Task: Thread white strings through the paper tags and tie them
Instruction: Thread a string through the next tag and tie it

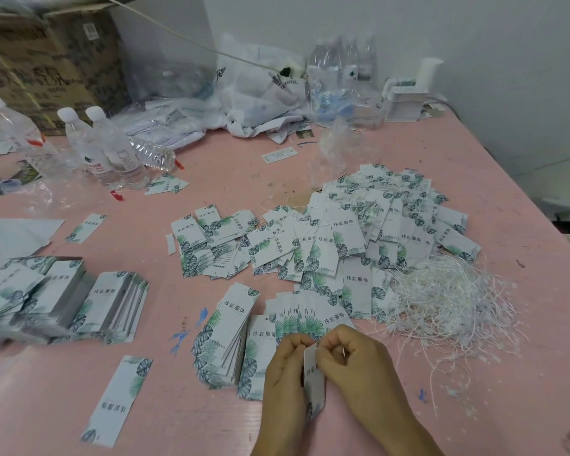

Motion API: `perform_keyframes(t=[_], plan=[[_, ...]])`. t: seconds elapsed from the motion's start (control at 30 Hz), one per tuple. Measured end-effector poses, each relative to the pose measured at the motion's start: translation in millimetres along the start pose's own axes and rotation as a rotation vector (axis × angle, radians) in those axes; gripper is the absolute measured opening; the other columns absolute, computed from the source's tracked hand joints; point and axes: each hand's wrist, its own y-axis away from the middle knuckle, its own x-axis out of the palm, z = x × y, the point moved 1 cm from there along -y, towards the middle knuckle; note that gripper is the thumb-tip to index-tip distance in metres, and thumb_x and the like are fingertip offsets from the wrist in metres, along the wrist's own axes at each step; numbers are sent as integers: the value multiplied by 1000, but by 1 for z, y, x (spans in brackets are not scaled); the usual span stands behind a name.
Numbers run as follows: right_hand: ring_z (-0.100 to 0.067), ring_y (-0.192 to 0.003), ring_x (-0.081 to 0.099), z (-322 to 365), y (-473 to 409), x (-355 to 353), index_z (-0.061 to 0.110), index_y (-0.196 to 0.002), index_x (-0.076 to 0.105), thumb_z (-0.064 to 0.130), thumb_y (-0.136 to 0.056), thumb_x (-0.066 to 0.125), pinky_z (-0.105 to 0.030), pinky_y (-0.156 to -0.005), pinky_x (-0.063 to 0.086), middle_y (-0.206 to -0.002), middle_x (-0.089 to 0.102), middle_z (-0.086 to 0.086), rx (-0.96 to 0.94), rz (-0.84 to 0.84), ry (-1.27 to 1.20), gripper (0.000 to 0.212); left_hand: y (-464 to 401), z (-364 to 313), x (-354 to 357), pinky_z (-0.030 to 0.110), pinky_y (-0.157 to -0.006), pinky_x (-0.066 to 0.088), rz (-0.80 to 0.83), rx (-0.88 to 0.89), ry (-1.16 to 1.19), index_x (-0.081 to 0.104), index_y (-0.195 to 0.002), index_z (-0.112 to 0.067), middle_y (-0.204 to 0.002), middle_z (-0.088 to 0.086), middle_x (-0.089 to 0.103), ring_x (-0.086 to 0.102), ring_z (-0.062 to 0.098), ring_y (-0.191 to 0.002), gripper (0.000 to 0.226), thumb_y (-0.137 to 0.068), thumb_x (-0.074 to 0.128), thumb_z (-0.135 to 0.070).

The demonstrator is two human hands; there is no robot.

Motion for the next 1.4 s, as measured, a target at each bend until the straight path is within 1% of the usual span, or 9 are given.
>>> perform_keyframes(t=[0.23, 0.33, 0.43, 0.57, 0.77, 0.97, 1.17, 1.33, 1.4], plan=[[0, -53, 45, -1, 0, -1, 27, -70, 66, 15, -80, 70, -14, -53, 38, -59, 58, 2, 29, 32, -106, 16, -1, 3, 0, 29, -57, 39, 52, -3, 80, 63, -81, -13, -70, 19, 61, 51, 21, -63, 28, -72, 73, -36], [1, -50, 50, -3, -2, -6, 26, -74, 71, 10, -86, 66, -11, -51, 39, -58, 62, 7, 100, 46, -243, 20, -1, 3, 2, 34, -62, 44, 9, 1, 88, 64, -87, -12, -88, 19, 69, 59, 24, -71, 28, -75, 72, -36], [-11, -42, 39, -12, -2, -12, 26, -81, 72, 4, -90, 56, -23, -42, 32, -55, 54, 2, 229, 54, -441, 28, -3, 2, 1, 44, -74, 39, -75, 35, 60, 64, -90, -13, -103, 14, 66, 56, 27, -86, 25, -80, 69, -35], [-14, -42, 37, -28, 0, -22, 21, -83, 73, -1, -93, 48, -25, -40, 31, -60, 54, -6, 321, 36, -610, 35, -1, -3, 0, 47, -72, 38, -161, 46, 140, 63, -90, -17, -97, 15, 65, 56, 27, -83, 25, -79, 64, -39], [-14, -42, 42, -39, 2, -35, 12, -79, 74, -5, -92, 50, -23, -37, 35, -60, 55, -11, 382, 8, -789, 33, -6, -11, -5, 24, -50, 50, -175, 69, 293, 60, -89, -3, -76, 19, 64, 58, 16, -55, 21, -102, 45, -9], [-13, -40, 44, -31, 2, -46, 3, -76, 73, 3, -74, 59, -21, -35, 36, -59, 54, -13, 437, 22, -1036, 14, -7, -26, -6, 23, -43, 51, -125, 54, 470, 52, -87, -6, -80, 22, 71, 63, 17, -51, 21, -103, 39, -10], [-12, -45, 55, -19, 3, -53, 2, -80, 77, 3, -77, 52, -20, -40, 48, -65, 62, -12, 456, 109, -1302, 25, -7, -32, -9, 21, -38, 45, -138, 97, 459, 55, -84, -15, -59, 13, 61, 54, 16, -43, 25, -104, 39, -14], [-17, -57, 63, -8, 3, -45, -2, -98, 72, 2, -75, 60, -23, -49, 53, -79, 68, -22, 307, 130, -1089, 26, -4, -28, -1, 21, -43, 41, -88, 181, 245, 62, -78, -22, -57, 5, 50, 44, 14, -46, 34, -102, 43, -8], [-20, -61, 64, -1, 3, -37, -1, -102, 66, 6, -75, 65, -24, -52, 54, -83, 70, -25, 252, 113, -984, 28, -2, -24, 3, 22, -44, 42, -64, 161, 197, 65, -82, -17, -58, 7, 52, 45, 15, -48, 23, -97, 53, -4]])
